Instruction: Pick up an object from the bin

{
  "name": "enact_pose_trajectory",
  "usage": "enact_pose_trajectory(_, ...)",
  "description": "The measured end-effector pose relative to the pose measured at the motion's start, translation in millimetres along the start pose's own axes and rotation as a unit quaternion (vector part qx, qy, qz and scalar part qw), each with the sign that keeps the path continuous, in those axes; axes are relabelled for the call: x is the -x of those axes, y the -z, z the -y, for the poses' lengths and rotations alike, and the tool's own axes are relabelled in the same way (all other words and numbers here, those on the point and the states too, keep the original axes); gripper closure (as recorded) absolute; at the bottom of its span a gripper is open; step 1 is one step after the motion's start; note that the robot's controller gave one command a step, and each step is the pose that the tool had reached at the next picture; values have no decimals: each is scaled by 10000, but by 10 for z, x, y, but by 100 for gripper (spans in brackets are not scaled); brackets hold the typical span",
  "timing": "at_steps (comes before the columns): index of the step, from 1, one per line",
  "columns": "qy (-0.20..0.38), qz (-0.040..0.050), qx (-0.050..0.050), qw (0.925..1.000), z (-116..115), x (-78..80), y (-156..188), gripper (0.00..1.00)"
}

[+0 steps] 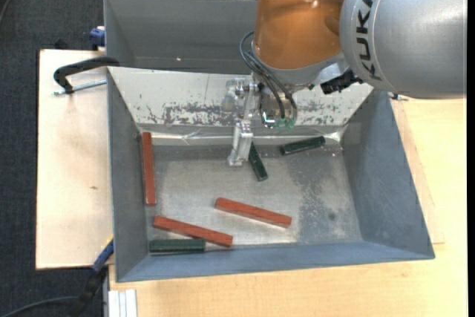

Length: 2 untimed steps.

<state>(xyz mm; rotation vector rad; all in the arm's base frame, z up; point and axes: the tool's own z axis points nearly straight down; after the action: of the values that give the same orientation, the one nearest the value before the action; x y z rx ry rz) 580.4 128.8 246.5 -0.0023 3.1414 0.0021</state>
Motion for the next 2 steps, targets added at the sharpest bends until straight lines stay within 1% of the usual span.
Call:
enact_pose_trajectory(1, -2, -47, -12, 10000, 322, -445, -1288, 0)
enact_pose_trajectory(2, 37, -46, -9, 10000, 455, -847, -1793, 0)
